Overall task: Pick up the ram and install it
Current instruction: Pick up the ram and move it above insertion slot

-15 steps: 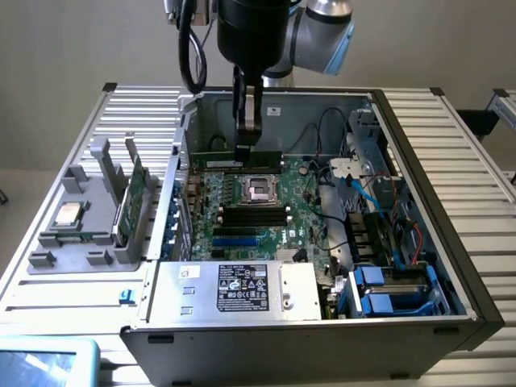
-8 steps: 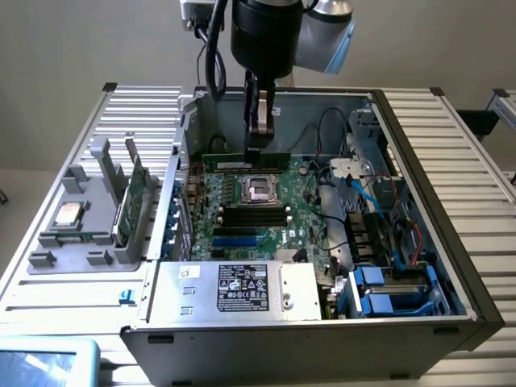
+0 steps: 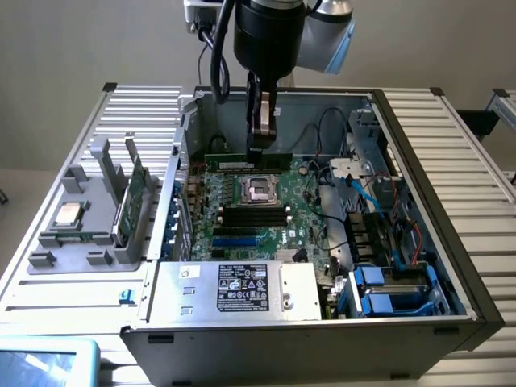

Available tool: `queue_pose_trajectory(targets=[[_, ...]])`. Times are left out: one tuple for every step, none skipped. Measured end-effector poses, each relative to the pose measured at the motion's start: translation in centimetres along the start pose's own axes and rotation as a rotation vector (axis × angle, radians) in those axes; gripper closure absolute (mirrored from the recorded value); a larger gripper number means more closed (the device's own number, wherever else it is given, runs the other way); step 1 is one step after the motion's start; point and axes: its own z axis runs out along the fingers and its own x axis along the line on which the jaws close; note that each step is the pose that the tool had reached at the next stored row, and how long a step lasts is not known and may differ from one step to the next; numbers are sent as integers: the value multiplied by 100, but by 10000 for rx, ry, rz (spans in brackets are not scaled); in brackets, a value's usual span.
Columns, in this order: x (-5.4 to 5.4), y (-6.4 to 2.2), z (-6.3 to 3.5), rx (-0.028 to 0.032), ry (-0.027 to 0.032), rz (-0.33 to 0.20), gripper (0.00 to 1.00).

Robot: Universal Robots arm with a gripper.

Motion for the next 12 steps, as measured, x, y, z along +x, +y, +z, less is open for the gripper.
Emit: queue_pose_trajectory(targets=[[0,0,0,0,0,0,89],[-12,0,1,0,-1,4,89],[-28,-2,2,0,1,4,89],[-44,-2,5,-2,1,7,89],[-60,-2,9,-5,-1,11,89],[-77,-2,13,-11,-1,14,89],[-94,-3,19,-18,2,16,89],[-110,-4,27,-22,1,19,89],[-123,-5,33,-27,2,27,89],[-135,-6,41,-32,4,34,89],[-145,-7,49,-38,8,41,89],[-157,-8,59,-46,20,46,89]])
